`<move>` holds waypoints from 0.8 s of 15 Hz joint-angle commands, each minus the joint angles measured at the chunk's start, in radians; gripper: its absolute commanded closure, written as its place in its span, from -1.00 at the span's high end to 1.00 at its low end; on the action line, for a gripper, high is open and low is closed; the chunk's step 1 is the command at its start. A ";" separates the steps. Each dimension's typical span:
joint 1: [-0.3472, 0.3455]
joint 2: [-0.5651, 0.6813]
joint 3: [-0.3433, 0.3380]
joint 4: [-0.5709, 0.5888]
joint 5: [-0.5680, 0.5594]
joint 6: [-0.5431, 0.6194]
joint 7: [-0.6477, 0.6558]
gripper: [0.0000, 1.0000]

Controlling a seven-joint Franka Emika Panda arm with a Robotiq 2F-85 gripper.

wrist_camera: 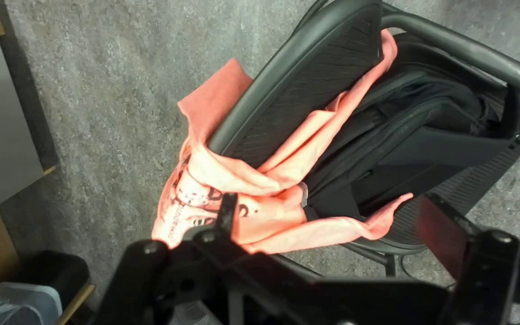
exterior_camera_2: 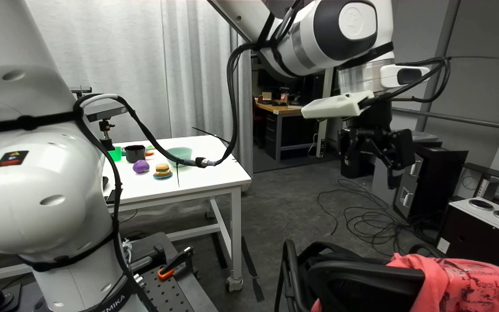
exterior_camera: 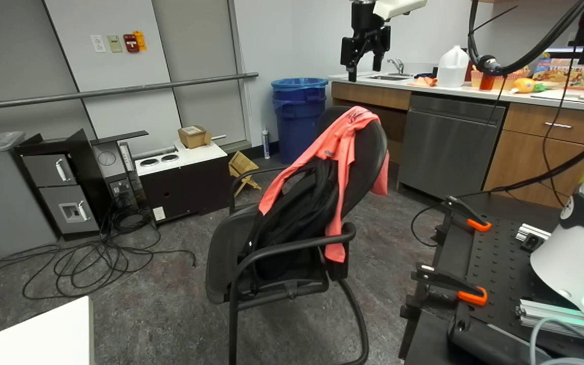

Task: Put the sweatshirt on the seat of the chair

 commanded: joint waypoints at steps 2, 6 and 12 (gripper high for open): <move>-0.016 0.147 -0.014 0.106 -0.055 0.117 -0.045 1.00; -0.012 0.263 -0.027 0.180 -0.049 0.163 -0.062 1.00; -0.003 0.411 -0.036 0.272 -0.055 0.132 -0.149 1.00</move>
